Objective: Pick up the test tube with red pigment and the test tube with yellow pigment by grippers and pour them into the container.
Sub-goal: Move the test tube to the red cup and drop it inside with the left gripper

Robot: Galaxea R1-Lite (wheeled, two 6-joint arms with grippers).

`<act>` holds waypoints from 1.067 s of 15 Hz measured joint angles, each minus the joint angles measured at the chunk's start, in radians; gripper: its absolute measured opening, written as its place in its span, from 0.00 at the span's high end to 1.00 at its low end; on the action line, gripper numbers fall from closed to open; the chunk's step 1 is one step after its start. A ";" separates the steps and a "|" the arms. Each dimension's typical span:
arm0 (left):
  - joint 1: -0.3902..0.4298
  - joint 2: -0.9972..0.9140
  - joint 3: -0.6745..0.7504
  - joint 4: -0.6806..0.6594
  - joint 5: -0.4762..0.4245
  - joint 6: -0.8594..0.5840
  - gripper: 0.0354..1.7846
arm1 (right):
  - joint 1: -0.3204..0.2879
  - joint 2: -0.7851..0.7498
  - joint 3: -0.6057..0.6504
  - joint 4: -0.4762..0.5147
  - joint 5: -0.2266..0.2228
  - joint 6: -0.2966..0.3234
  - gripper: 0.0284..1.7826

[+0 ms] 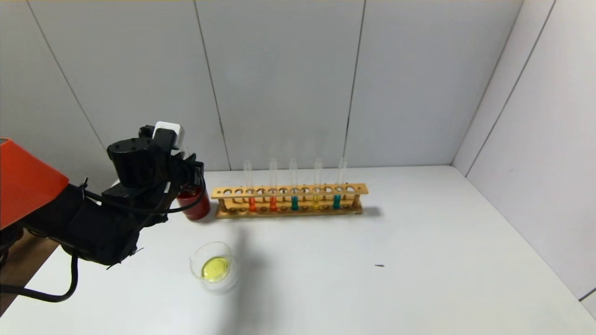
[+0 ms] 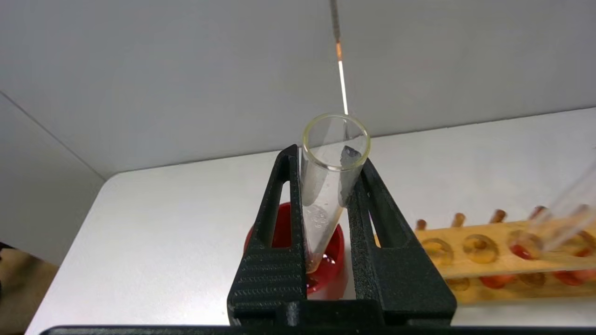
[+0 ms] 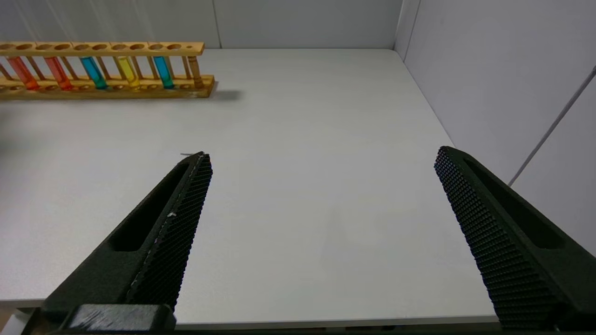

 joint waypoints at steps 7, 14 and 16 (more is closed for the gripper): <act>0.033 0.116 -0.018 -0.064 -0.051 -0.008 0.84 | 0.000 0.000 0.000 0.000 0.000 0.000 0.02; 0.080 0.155 -0.020 -0.054 -0.163 -0.039 0.84 | 0.000 0.000 0.000 0.000 0.000 0.000 0.02; 0.085 0.160 -0.018 -0.051 -0.195 -0.040 0.83 | 0.000 0.000 0.000 0.000 0.000 0.000 0.02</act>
